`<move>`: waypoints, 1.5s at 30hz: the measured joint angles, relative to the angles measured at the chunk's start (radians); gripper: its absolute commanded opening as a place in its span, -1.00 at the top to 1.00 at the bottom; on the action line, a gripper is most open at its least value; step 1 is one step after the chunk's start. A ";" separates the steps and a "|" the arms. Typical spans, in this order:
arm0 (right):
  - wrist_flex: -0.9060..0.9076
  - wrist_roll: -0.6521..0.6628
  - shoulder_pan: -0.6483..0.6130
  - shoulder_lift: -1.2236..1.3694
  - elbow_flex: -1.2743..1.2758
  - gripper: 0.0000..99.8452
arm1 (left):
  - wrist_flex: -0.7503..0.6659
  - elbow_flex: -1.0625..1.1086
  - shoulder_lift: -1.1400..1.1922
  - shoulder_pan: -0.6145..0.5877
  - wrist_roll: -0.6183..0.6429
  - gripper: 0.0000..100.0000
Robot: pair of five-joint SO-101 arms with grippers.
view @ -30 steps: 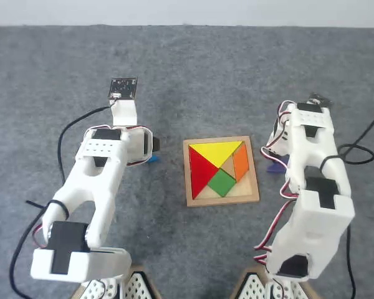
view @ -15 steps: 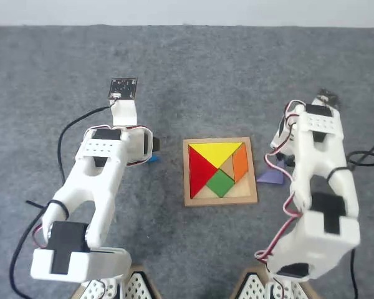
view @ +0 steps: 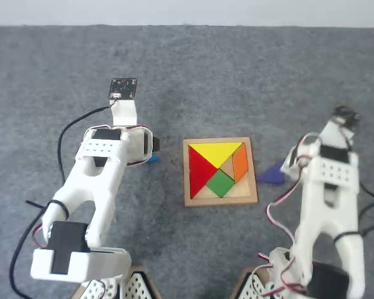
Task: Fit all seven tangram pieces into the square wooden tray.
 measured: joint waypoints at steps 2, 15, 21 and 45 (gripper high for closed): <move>-0.040 0.040 -0.028 -0.005 0.051 0.93 | 0.000 0.000 0.000 0.000 0.000 0.53; -0.074 0.110 -0.181 0.253 -0.091 0.41 | -0.037 0.003 0.000 0.000 -0.071 0.53; -0.040 -0.311 -0.183 0.404 -0.210 0.28 | -0.040 -0.012 0.054 0.000 -0.078 0.53; -0.002 -0.439 -0.238 0.644 -0.425 0.66 | -0.040 -0.049 0.087 0.000 -0.078 0.53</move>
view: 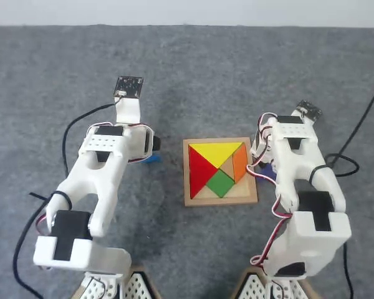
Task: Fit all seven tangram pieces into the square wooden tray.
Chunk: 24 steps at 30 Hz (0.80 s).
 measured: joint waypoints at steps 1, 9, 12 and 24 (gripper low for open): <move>0.000 0.000 0.000 0.000 0.000 0.66 | 0.000 0.000 0.000 0.000 0.000 0.53; 0.018 0.003 0.000 0.000 -0.011 0.68 | 0.000 0.000 0.000 0.000 0.000 0.53; 0.077 0.029 -0.009 0.002 -0.044 0.75 | 0.000 0.000 0.000 0.000 0.000 0.53; 0.218 0.095 -0.075 -0.066 -0.097 0.76 | 0.000 0.000 0.003 0.000 0.000 0.53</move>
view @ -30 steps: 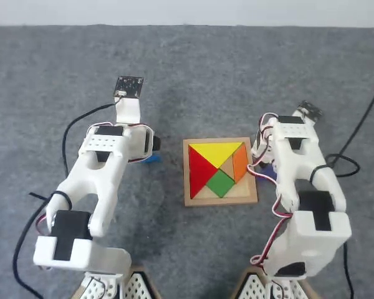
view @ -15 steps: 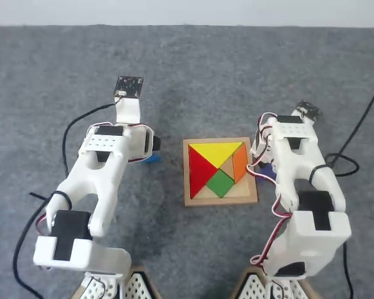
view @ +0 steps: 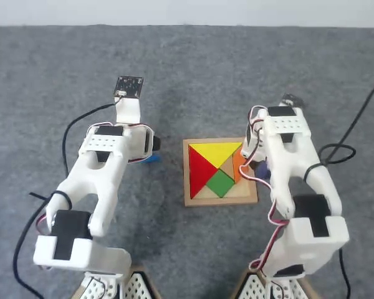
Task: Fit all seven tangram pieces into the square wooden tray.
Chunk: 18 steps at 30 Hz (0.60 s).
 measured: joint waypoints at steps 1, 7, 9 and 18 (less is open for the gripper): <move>0.000 0.000 -0.002 -0.012 0.000 0.75 | 0.000 0.000 0.000 0.000 0.000 0.53; -0.080 0.038 0.077 -0.040 0.017 0.47 | 0.000 0.000 0.000 0.000 0.000 0.53; -0.087 0.069 0.084 -0.040 0.018 0.41 | 0.000 0.000 0.000 0.000 0.000 0.53; -0.110 0.086 0.083 0.097 -0.025 0.63 | 0.000 0.000 0.000 0.000 0.000 0.53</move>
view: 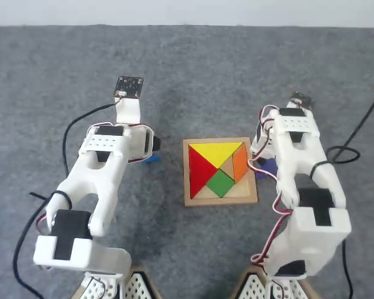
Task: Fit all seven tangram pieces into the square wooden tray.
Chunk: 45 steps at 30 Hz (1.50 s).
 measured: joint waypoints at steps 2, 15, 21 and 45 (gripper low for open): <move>0.000 0.008 0.006 0.023 -0.018 0.64 | 0.000 0.000 0.000 0.000 0.000 0.53; 0.000 0.083 0.009 0.044 -0.025 0.66 | 0.000 0.000 0.000 0.000 0.000 0.53; 0.000 0.086 0.009 0.044 -0.025 0.66 | 0.000 0.000 0.000 0.000 0.000 0.53; 0.012 0.606 0.009 0.044 -0.025 0.56 | 0.000 0.000 0.000 0.000 0.000 0.53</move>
